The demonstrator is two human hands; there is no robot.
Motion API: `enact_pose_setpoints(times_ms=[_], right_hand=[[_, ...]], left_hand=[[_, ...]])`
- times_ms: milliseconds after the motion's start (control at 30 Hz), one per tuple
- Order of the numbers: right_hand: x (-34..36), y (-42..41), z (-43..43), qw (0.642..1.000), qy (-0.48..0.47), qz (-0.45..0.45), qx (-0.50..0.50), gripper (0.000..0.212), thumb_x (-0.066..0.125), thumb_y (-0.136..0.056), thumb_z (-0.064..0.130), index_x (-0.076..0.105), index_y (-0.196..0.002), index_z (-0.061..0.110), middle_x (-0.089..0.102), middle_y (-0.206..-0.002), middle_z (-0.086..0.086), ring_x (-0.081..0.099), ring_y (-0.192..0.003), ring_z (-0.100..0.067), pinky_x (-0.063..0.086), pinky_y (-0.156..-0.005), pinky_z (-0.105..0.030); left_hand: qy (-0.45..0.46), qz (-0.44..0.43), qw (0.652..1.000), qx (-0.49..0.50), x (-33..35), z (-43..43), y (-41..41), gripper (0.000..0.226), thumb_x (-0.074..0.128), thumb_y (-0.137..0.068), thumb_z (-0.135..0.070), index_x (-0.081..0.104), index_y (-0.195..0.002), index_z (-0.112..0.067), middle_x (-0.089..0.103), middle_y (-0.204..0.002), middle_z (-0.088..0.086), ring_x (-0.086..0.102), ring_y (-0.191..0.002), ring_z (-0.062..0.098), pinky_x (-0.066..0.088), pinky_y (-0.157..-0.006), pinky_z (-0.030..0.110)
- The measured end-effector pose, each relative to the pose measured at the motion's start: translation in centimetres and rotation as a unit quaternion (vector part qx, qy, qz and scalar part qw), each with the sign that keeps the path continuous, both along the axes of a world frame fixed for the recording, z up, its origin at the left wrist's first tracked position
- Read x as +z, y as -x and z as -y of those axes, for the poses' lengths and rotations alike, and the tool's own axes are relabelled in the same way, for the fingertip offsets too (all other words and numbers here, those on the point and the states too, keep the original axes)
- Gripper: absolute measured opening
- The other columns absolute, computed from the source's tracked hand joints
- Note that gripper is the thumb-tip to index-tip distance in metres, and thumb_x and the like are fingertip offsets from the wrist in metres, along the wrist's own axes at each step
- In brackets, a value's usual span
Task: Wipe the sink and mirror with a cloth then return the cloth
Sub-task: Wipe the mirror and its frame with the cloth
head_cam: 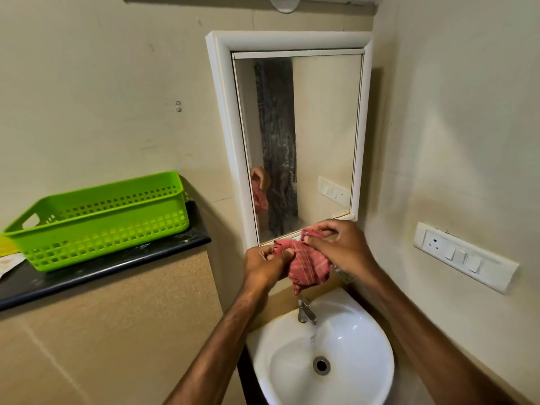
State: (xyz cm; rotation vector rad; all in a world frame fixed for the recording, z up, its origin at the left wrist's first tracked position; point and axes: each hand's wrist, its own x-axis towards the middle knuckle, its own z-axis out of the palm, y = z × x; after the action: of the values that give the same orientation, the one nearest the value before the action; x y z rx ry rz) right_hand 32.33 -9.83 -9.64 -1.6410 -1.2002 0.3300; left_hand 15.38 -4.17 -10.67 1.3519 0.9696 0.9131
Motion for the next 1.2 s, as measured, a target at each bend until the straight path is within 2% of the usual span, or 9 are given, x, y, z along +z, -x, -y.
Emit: enact_pose_setpoints(times_ms=[133,367,433,533,633,733,933,1033,1200], right_hand=[[-0.1,2.9,-0.2,0.997,-0.024,0.07,-0.004,0.034,0.081,-0.087,0.044,0.078,-0.117,0.028,0.077,-0.105,0.014,0.072,-0.095,-0.004,0.06,-0.086,-0.024],[1.3,4.2,0.0,0.986,-0.076,0.114,-0.093,0.032,0.07,-0.095,0.053,0.081,-0.098,0.024,0.076,-0.083,0.011,0.066,-0.071,0.001,0.055,-0.067,-0.016],[1.3,5.0,0.1,0.985,-0.055,0.159,-0.024,0.037,0.063,-0.097,0.056,0.08,-0.11,0.025,0.075,-0.094,0.009,0.065,-0.078,0.001,0.048,-0.069,-0.011],[1.9,5.1,0.6,0.989,-0.032,0.107,0.101,0.056,0.057,-0.093,0.064,0.072,-0.131,0.026,0.065,-0.118,0.004,0.063,-0.107,-0.008,0.055,-0.092,-0.025],[2.6,4.5,0.7,0.982,-0.022,0.127,0.142,0.075,0.069,-0.082,0.07,0.054,-0.149,0.038,0.043,-0.151,0.008,0.039,-0.138,-0.009,0.043,-0.111,-0.032],[4.0,4.6,0.7,0.974,-0.031,0.155,0.163,0.096,0.086,-0.073,0.062,0.041,-0.156,0.043,0.029,-0.158,0.016,0.029,-0.144,-0.007,0.037,-0.116,-0.033],[7.2,3.8,0.4,0.952,-0.169,0.218,0.137,0.117,0.091,-0.06,0.069,0.035,-0.158,0.039,0.037,-0.158,0.016,0.036,-0.145,-0.006,0.04,-0.12,-0.034],[8.9,3.5,-0.6,0.933,-0.237,0.248,0.114,0.113,0.094,-0.062,0.063,0.042,-0.155,0.028,0.041,-0.16,0.012,0.039,-0.147,-0.011,0.043,-0.12,-0.044],[11.3,3.8,-3.4,0.935,-0.264,0.192,0.141,0.086,0.084,-0.086,0.028,0.039,-0.159,0.026,0.057,-0.151,0.004,0.058,-0.134,-0.01,0.05,-0.113,-0.031]], left_hand=[[-0.062,-0.011,0.998,-0.007,1.4,0.2,-0.6,0.02,0.07,-0.093,-0.027,0.08,-0.092,-0.01,0.079,-0.083,0.007,0.078,-0.079,0.021,0.064,-0.071,0.033],[-0.077,-0.017,0.997,-0.004,2.3,1.2,-0.1,0.028,0.063,-0.097,-0.03,0.078,-0.092,-0.007,0.079,-0.085,0.008,0.078,-0.08,0.02,0.065,-0.075,0.034],[-0.078,-0.014,0.997,0.004,2.7,1.0,0.4,0.029,0.058,-0.1,-0.027,0.077,-0.093,-0.007,0.078,-0.087,0.008,0.077,-0.082,0.019,0.064,-0.072,0.029],[-0.074,0.008,0.997,0.008,4.3,0.7,1.7,0.034,0.049,-0.104,-0.025,0.076,-0.097,-0.006,0.078,-0.091,0.009,0.076,-0.087,0.019,0.061,-0.067,0.022],[-0.07,0.034,0.997,0.021,7.1,0.6,2.4,0.046,0.046,-0.103,-0.043,0.078,-0.096,-0.011,0.079,-0.087,0.009,0.077,-0.083,0.017,0.061,-0.067,0.026],[-0.107,0.028,0.993,0.026,9.9,0.4,2.7,0.041,0.059,-0.094,-0.051,0.08,-0.094,-0.016,0.079,-0.085,0.002,0.077,-0.079,0.015,0.064,-0.069,0.029],[-0.095,0.046,0.992,0.069,15.4,-1.1,2.8,0.026,0.068,-0.088,-0.022,0.075,-0.084,0.003,0.075,-0.083,0.022,0.07,-0.07,0.025,0.061,-0.081,0.047],[-0.085,0.048,0.995,0.031,18.1,-1.4,2.7,0.02,0.066,-0.09,-0.018,0.073,-0.085,0.0,0.073,-0.08,0.016,0.069,-0.071,0.023,0.061,-0.079,0.037],[-0.13,0.005,0.991,0.026,21.6,-2.4,1.3,0.027,0.063,-0.096,-0.026,0.073,-0.101,-0.002,0.075,-0.089,0.01,0.074,-0.078,0.02,0.064,-0.081,0.031]])
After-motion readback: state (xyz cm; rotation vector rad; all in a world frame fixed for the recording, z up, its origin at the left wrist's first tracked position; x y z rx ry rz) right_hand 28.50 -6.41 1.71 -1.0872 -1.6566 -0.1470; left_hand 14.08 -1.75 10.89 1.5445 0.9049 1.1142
